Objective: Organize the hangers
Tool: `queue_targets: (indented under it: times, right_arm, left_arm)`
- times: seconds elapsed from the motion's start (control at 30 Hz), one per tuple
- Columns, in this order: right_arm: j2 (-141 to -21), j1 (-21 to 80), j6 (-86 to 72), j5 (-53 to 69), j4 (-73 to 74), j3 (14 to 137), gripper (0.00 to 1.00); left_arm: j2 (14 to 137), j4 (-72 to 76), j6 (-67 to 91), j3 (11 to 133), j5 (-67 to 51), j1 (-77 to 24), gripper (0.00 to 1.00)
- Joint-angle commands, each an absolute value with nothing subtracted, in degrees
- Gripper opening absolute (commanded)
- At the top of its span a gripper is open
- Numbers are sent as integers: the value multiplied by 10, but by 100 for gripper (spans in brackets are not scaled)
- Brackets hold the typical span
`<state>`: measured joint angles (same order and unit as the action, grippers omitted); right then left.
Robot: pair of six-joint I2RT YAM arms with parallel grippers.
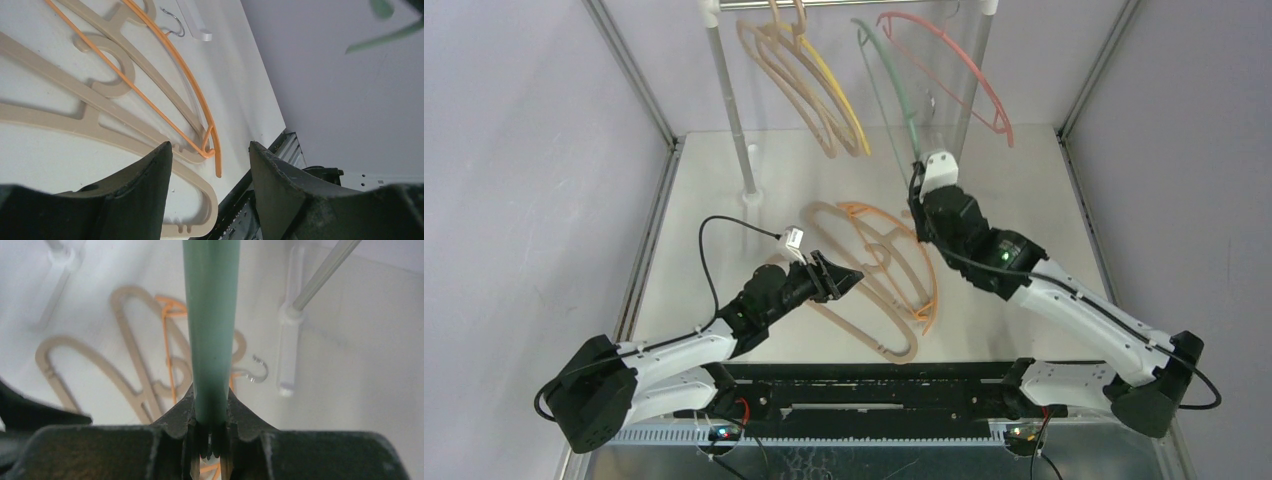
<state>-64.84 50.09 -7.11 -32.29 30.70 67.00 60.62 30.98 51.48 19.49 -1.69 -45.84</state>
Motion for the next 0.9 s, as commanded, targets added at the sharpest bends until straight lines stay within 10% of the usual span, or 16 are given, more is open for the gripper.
queue_targets:
  times: [0.0, 0.87]
  right_arm:
    - [-689, 434, -30, -254, 244, 749, 0]
    - [-964, 311, 38, -113, 305, 1065, 0]
  left_arm:
    - [589, 333, 512, 195, -19, -462, 63]
    - [569, 291, 500, 219, -4, -462, 63]
